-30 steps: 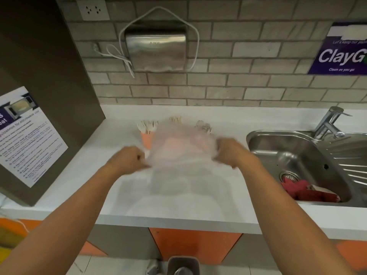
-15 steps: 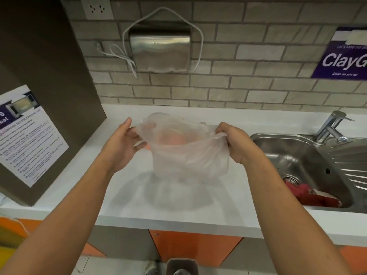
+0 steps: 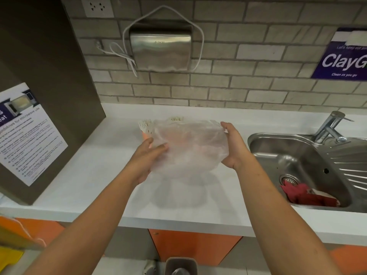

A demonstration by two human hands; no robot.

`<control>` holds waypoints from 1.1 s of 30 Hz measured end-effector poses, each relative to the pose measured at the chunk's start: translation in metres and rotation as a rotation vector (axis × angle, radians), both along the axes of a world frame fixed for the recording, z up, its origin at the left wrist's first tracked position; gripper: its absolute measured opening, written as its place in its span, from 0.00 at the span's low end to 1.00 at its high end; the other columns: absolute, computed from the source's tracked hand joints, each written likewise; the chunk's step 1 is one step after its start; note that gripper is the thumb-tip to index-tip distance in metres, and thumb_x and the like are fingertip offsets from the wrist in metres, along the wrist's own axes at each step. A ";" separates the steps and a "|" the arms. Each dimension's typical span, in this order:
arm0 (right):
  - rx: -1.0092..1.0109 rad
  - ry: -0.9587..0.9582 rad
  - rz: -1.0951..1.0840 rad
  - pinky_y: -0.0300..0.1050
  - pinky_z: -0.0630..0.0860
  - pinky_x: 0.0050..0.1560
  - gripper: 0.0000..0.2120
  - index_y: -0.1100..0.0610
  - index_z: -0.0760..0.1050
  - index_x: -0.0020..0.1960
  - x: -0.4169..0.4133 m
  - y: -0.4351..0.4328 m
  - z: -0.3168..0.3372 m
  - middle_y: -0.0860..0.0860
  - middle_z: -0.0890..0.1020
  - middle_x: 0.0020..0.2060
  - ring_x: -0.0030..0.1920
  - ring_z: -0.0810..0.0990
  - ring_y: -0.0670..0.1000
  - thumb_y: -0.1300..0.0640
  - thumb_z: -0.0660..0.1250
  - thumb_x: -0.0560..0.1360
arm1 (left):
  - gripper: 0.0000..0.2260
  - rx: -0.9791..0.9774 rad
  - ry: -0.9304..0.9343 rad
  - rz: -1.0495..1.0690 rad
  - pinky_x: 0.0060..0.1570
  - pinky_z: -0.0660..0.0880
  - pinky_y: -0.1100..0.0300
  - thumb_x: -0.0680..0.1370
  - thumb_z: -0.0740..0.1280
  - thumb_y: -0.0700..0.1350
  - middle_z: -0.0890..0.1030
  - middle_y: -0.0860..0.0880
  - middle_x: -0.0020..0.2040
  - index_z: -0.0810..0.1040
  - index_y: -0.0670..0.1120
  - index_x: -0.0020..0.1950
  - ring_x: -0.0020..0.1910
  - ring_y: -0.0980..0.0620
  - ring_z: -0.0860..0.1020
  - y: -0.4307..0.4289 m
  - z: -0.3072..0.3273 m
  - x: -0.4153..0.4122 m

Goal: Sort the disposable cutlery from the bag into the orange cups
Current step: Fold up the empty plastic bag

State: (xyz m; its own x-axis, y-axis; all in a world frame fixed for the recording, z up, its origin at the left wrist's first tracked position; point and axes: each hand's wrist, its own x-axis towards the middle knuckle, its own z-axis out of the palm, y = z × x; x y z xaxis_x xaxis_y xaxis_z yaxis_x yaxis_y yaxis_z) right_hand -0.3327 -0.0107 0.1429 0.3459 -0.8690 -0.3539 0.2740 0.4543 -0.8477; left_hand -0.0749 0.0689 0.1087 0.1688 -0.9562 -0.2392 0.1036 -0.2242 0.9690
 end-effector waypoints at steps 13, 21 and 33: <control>-0.385 0.364 -0.109 0.51 0.83 0.57 0.33 0.33 0.70 0.70 0.023 0.021 -0.027 0.46 0.80 0.64 0.60 0.83 0.50 0.63 0.71 0.75 | 0.37 -0.378 -0.501 0.048 0.54 0.78 0.67 0.80 0.74 0.44 0.77 0.66 0.67 0.59 0.71 0.78 0.59 0.69 0.78 0.011 0.012 -0.013; -0.366 0.432 -0.275 0.40 0.76 0.33 0.26 0.30 0.62 0.71 0.007 0.032 -0.047 0.52 0.85 0.40 0.28 0.73 0.47 0.56 0.62 0.83 | 0.42 -0.247 -0.481 0.240 0.46 0.74 0.63 0.80 0.72 0.45 0.73 0.55 0.69 0.48 0.71 0.80 0.64 0.54 0.75 0.008 0.002 0.000; -0.432 0.512 -0.554 0.43 0.70 0.36 0.09 0.49 0.69 0.54 0.015 0.044 -0.060 0.53 0.79 0.38 0.34 0.75 0.50 0.61 0.54 0.83 | 0.21 -0.064 -0.321 0.323 0.40 0.73 0.55 0.78 0.74 0.54 0.75 0.50 0.54 0.65 0.54 0.62 0.42 0.49 0.76 0.017 -0.016 0.007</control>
